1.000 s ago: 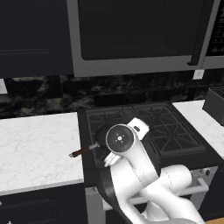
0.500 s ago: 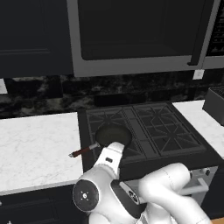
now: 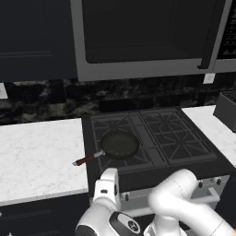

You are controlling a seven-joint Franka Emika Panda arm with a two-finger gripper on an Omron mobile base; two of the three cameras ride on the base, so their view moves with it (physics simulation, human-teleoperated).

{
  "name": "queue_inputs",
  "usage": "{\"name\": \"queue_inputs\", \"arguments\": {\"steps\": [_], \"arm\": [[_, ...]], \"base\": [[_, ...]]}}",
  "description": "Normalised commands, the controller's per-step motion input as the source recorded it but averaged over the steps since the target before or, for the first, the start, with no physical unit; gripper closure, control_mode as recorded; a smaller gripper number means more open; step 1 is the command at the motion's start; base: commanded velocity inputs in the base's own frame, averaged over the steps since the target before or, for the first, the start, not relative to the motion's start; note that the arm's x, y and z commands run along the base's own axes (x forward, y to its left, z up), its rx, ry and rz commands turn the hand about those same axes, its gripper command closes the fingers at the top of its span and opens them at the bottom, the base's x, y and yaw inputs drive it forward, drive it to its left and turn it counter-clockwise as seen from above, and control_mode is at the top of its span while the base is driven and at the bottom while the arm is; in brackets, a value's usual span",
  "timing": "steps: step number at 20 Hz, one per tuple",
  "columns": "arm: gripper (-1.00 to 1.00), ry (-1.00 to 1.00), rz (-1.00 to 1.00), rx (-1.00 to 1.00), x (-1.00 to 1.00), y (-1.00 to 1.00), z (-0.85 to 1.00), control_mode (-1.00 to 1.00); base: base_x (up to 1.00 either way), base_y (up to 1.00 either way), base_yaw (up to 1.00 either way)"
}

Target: Turn off the front left burner of the stove.

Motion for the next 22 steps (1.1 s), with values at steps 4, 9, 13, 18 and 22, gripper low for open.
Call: {"name": "queue_inputs", "arguments": {"steps": [4, 9, 13, 18, 22], "arm": [[-1.0, 0.16, 0.3, -0.28, 0.18, 0.0, -0.55, -1.0], [-1.0, 0.18, 0.27, -0.24, 0.2, 0.0, -0.46, -1.0], [-1.0, 0.06, 0.13, -0.34, 0.01, 0.26, -0.63, -1.0], [-1.0, 0.0, 0.03, -0.38, 0.0, 0.33, -0.6, -1.0], [-1.0, 0.0, 0.0, -0.16, 0.05, 0.03, -0.2, -1.0]], "base": [[0.0, 0.0, 0.0], [0.0, 0.0, 0.0], [0.0, 0.0, 0.0], [0.0, 0.0, 0.0], [0.0, 0.0, 0.0]]}}
